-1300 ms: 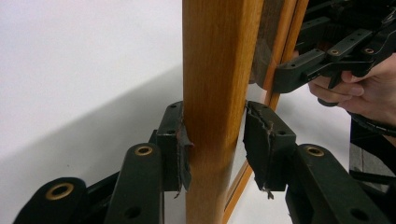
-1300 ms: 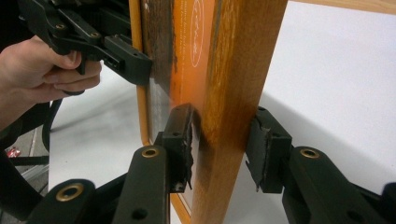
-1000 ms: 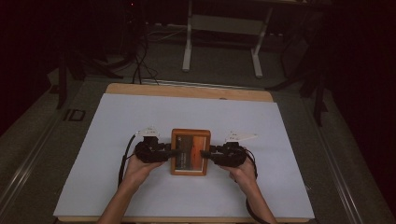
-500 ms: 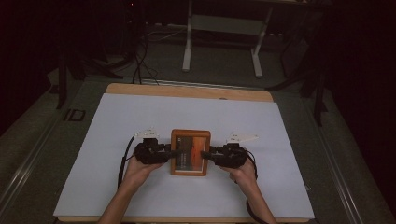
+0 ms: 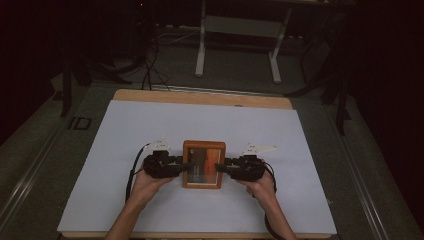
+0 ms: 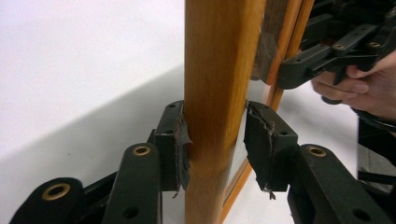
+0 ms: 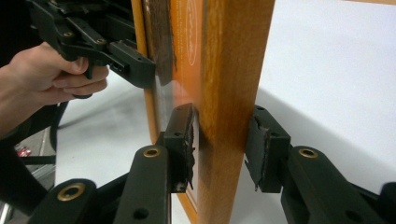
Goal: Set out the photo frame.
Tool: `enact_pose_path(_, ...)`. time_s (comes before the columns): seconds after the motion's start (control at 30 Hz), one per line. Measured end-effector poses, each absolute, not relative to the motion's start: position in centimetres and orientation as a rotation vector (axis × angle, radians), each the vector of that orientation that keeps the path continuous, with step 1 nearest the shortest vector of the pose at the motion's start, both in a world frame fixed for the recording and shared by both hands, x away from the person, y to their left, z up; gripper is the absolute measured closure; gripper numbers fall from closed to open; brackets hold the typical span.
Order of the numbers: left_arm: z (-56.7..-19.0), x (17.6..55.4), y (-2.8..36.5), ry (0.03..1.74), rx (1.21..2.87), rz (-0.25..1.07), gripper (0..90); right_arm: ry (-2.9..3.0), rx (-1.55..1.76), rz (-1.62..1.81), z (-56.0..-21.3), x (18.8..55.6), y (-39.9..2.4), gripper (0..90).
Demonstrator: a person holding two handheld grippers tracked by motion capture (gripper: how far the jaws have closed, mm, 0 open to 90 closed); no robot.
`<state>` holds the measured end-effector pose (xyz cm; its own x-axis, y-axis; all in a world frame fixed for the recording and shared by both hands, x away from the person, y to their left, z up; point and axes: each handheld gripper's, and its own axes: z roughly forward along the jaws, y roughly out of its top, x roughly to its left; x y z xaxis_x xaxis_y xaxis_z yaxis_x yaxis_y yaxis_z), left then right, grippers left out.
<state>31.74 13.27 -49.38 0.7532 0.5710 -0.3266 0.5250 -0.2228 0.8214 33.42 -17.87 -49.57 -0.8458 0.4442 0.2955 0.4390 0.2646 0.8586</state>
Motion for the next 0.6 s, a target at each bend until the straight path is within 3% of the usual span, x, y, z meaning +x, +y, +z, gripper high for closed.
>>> enact_pose_path(0.6, -49.94, 31.5, 13.54, 0.867, 1.906, 0.045, 65.1, 2.482, 0.908, 1.669, -49.86, 33.73, -17.89, 63.4)
